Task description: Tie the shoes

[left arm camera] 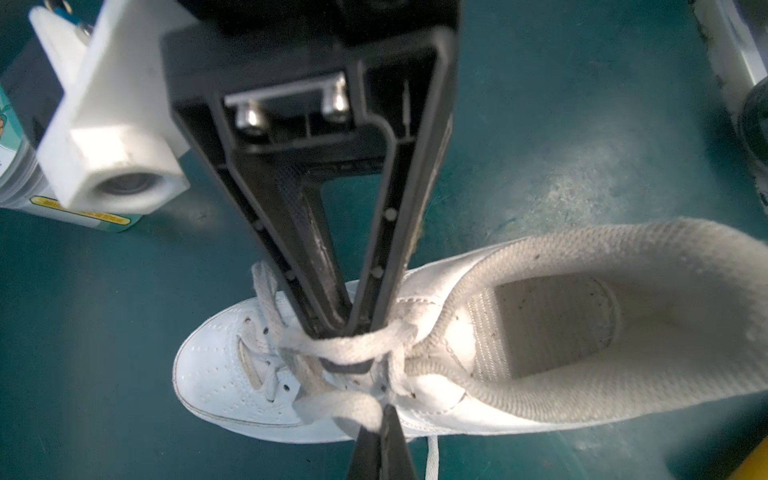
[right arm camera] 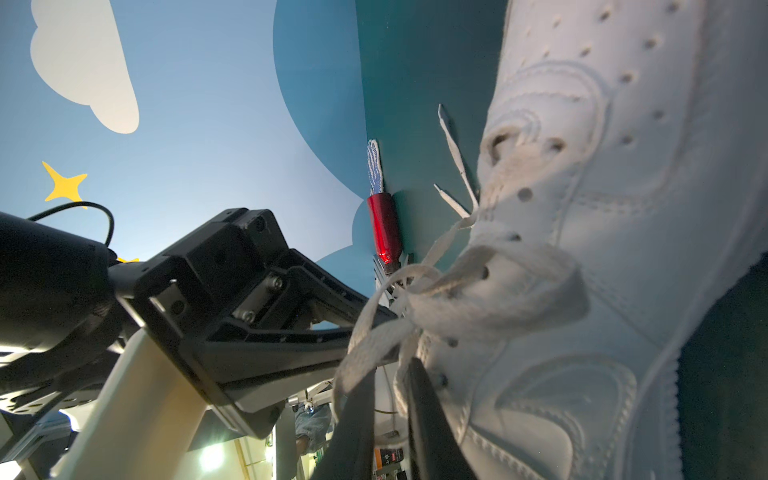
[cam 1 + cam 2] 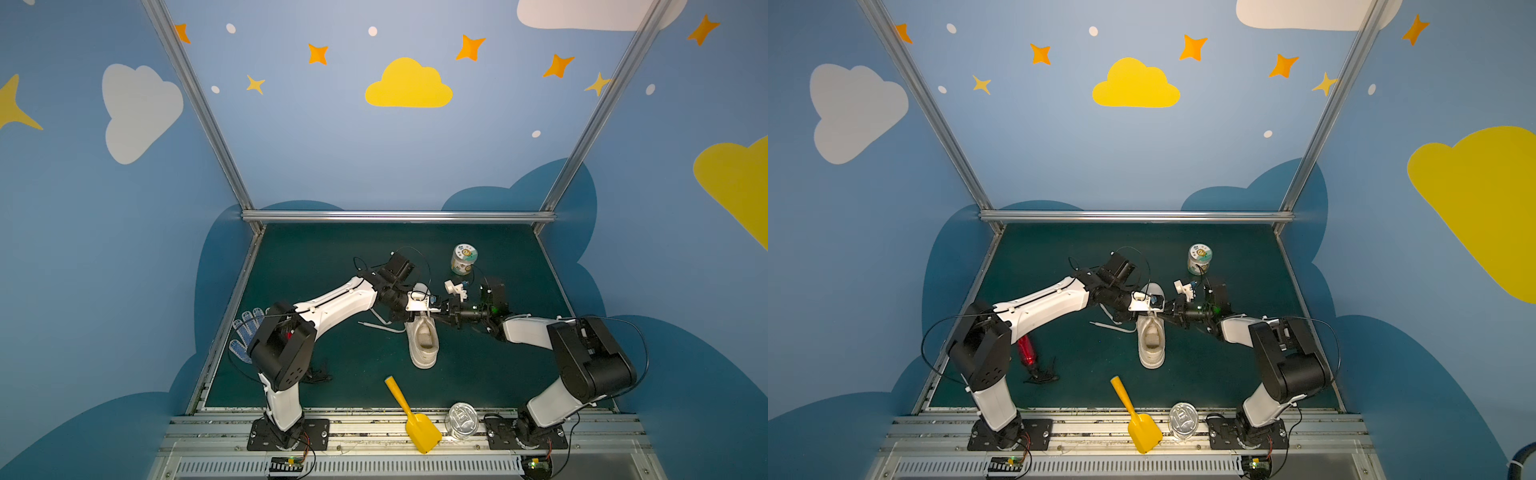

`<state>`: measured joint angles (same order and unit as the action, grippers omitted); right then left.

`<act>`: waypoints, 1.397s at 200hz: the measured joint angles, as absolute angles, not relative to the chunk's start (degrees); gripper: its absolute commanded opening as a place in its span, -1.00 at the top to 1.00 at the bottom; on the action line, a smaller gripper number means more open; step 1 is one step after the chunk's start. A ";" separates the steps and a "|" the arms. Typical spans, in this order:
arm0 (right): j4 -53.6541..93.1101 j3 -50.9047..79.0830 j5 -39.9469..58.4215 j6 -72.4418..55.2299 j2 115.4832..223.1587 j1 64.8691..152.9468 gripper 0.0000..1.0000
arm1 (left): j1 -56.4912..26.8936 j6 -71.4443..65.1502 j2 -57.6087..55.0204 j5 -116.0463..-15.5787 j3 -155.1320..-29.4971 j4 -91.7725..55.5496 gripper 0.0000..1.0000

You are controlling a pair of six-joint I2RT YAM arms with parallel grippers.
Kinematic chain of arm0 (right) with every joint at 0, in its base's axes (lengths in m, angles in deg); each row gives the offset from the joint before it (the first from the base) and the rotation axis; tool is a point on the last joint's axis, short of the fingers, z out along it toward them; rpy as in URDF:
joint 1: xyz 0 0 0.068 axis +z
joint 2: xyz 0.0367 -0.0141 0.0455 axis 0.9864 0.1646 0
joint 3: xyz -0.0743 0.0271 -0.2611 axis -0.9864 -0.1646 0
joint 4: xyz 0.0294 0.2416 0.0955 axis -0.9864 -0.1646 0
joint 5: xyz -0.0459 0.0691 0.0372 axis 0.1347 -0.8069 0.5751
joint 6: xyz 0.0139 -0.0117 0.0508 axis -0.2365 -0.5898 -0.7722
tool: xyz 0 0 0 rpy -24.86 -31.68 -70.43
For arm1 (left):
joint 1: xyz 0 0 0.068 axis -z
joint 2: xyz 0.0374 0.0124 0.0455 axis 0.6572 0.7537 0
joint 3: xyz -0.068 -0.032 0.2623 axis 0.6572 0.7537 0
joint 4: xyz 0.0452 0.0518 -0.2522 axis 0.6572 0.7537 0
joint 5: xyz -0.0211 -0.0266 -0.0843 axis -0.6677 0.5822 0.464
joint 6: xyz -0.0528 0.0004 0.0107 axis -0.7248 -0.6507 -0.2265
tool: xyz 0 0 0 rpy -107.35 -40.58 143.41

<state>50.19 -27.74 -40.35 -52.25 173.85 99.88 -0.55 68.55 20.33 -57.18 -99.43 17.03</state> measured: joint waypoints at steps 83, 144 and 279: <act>50.54 -27.09 -40.57 -52.64 174.40 100.14 0.61 | -0.07 68.53 21.25 -57.23 -100.56 17.48 0.94; 50.82 -27.09 -40.92 -52.66 174.51 100.19 0.57 | 0.21 68.55 22.12 -57.32 -101.17 17.83 0.94; 51.67 -26.91 -41.42 -52.86 175.65 100.40 0.74 | 0.63 67.46 23.08 -57.47 -102.27 18.05 0.94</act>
<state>51.67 -26.91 -41.42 -52.86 175.65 100.40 0.63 67.46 23.08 -57.47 -102.27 18.05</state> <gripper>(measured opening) 0.147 0.047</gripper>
